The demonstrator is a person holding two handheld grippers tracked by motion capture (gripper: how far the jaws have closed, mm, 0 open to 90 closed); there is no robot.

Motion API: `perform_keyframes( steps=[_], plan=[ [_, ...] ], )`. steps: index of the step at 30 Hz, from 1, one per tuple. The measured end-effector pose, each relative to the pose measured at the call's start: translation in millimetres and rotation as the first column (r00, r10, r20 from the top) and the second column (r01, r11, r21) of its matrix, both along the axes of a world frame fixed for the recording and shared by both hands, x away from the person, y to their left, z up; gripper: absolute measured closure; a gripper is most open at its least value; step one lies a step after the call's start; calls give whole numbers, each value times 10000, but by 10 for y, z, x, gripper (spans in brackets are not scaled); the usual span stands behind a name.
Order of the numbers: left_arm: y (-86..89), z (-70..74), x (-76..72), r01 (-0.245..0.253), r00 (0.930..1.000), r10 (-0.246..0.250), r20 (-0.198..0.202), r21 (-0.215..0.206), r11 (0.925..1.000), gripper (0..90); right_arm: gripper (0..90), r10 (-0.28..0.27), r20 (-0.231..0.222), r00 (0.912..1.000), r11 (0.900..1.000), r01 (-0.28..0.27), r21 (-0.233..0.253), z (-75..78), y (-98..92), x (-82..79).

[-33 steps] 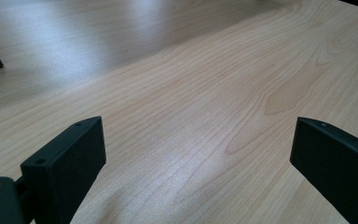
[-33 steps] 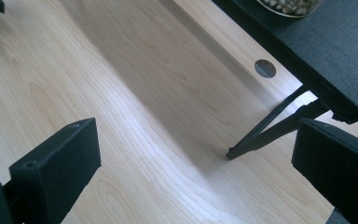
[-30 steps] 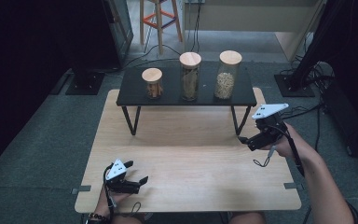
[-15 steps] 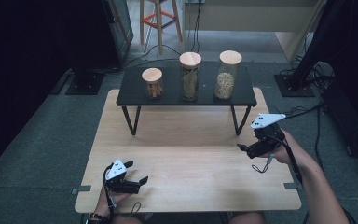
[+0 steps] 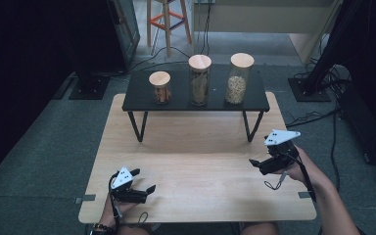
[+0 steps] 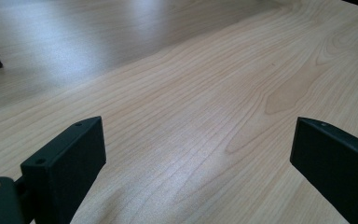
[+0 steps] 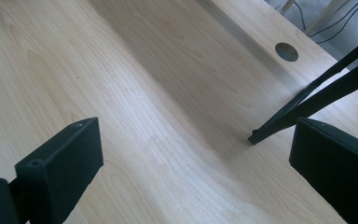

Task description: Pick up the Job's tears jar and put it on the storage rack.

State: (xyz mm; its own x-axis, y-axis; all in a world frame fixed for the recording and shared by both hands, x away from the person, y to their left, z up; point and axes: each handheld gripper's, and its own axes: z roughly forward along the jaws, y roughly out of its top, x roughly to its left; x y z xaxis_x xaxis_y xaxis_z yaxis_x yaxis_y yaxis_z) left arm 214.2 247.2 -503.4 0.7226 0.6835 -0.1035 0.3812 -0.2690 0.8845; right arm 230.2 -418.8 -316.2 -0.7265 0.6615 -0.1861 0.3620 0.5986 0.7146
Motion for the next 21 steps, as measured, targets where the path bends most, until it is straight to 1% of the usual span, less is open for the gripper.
perform_keyframes(
  steps=[3,5,7,11,14,16,21],
  plan=[
    [-1,-1,-2,0,10000,0,8,-5,10000,34,23,-18,-5,10000,10000,18,-26,-63,6,-12],
    [-1,0,-2,-7,10000,7,8,6,10000,34,24,27,94,10000,10000,-27,-11,-103,1,-30],
    [-2,0,-2,-8,10000,8,7,4,10000,34,23,70,100,9999,9999,-71,121,-140,-14,-40],
    [-2,2,-2,-5,10000,5,9,20,10000,34,20,87,122,9999,9999,-88,104,-212,-8,-58],
    [-2,1,-2,-4,10000,4,11,21,10000,34,20,-9,17,10000,10000,9,42,-264,-4,-46],
    [-2,2,-1,-2,10000,2,6,20,10000,34,20,-86,-39,10000,9998,87,166,-306,-23,-42],
    [-2,2,-1,2,10000,-2,7,22,10000,34,20,-267,-59,9996,9992,269,300,-412,-48,-49]
  ],
)
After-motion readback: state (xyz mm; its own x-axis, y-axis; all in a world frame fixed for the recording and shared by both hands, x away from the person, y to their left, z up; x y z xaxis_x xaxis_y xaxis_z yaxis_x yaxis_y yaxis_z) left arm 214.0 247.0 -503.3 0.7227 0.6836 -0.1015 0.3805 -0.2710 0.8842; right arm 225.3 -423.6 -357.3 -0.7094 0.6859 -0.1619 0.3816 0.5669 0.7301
